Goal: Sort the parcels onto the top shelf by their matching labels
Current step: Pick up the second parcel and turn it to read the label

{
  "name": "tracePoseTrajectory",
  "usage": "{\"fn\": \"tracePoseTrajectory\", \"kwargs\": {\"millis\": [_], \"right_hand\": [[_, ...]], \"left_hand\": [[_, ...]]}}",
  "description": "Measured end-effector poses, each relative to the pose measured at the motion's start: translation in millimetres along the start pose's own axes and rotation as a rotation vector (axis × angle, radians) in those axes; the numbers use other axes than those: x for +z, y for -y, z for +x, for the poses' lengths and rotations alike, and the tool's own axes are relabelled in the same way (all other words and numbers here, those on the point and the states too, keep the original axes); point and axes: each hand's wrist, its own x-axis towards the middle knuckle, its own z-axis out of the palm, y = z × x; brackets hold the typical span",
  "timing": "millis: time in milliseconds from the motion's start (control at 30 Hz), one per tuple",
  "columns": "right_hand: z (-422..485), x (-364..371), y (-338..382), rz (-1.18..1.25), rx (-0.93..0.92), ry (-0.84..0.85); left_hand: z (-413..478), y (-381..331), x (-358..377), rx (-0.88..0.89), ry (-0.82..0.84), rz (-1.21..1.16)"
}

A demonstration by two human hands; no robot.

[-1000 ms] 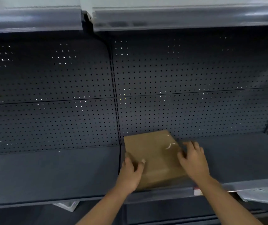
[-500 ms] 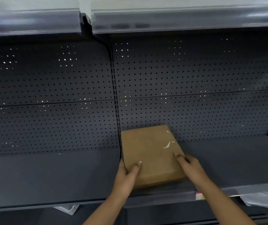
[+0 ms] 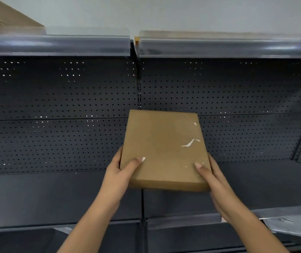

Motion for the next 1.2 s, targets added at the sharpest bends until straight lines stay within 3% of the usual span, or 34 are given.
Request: {"fn": "tracePoseTrajectory", "kwargs": {"millis": [400, 533, 600, 767, 867, 967, 1033, 1100, 1200], "right_hand": [[-40.6, 52.3, 30.9, 0.151, -0.057, -0.001], [-46.2, 67.6, 32.1, 0.047, -0.149, -0.134], [-50.3, 76.4, 30.8, -0.103, -0.202, -0.213], [-68.3, 111.5, 31.9, -0.486, -0.478, -0.319], [-76.0, 131.3, 25.0, -0.613, -0.622, -0.274], [-77.6, 132.2, 18.5, -0.471, -0.600, -0.043], [-73.7, 124.6, 19.5, -0.151, -0.494, 0.111], [-64.2, 117.6, 17.9, 0.017, -0.403, 0.090], [-51.9, 115.4, 10.9, -0.105, -0.363, 0.047]], "left_hand": [[-34.4, -7.1, -59.5, -0.018, 0.012, 0.102], [-47.9, -8.0, -56.2, 0.028, -0.031, 0.492], [-62.0, -16.5, -44.7, 0.106, 0.039, 0.556], [-80.8, -39.9, -17.1, 0.116, 0.202, 0.161], [-77.3, -42.1, -8.3, 0.111, 0.227, 0.064], [-73.3, -42.2, -7.9, 0.118, 0.171, -0.007], [-65.6, -40.4, -15.0, 0.087, 0.133, -0.097], [-59.3, -36.3, -22.1, 0.045, 0.140, -0.182], [-59.4, -25.7, -21.3, 0.027, 0.179, -0.256]]}}
